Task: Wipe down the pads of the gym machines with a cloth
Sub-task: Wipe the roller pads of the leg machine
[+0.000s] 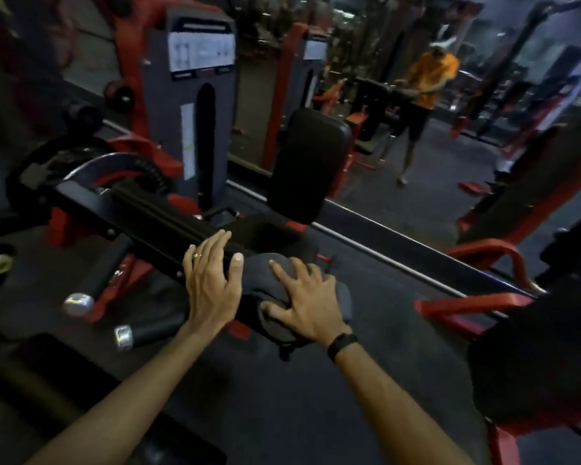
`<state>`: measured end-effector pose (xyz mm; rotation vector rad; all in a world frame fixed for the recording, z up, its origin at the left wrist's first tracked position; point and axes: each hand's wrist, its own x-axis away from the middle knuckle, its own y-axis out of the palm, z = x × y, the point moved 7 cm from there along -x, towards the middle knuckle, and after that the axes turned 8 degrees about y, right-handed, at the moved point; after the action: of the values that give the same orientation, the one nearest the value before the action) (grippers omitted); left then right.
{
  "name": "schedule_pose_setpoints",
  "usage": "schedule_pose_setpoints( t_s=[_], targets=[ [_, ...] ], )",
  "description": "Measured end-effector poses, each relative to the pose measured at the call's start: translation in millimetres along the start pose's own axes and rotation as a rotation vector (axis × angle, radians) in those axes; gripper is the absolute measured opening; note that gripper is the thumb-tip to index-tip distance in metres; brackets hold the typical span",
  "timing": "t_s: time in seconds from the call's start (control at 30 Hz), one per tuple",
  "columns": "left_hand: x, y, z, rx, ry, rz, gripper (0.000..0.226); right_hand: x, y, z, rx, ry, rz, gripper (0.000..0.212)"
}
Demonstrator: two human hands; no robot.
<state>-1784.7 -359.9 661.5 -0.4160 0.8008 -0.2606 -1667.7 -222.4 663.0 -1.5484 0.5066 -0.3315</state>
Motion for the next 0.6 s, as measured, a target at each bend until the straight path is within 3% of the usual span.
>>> schedule_pose_setpoints(
  t_s=[0.23, 0.33, 0.5, 0.6],
  targets=[
    [15.6, 11.5, -11.1, -0.225, -0.178, 0.236, 0.051, -50.2, 26.5, 8.4, -0.106, -0.215, -0.135, 0.081],
    [14.6, 27.2, 4.5, -0.31, -0.185, 0.257, 0.052, -44.8, 25.8, 6.8, -0.122, -0.278, -0.119, 0.077],
    [33.6, 39.2, 21.0, -0.436, -0.34, 0.292, 0.055, -26.5, 23.5, 19.4, -0.084, -0.435, -0.117, 0.072],
    [44.8, 40.1, 21.8, -0.451, -0.413, 0.228, 0.062, -12.2, 24.6, 33.7, -0.076, -0.481, -0.069, 0.072]
  ],
)
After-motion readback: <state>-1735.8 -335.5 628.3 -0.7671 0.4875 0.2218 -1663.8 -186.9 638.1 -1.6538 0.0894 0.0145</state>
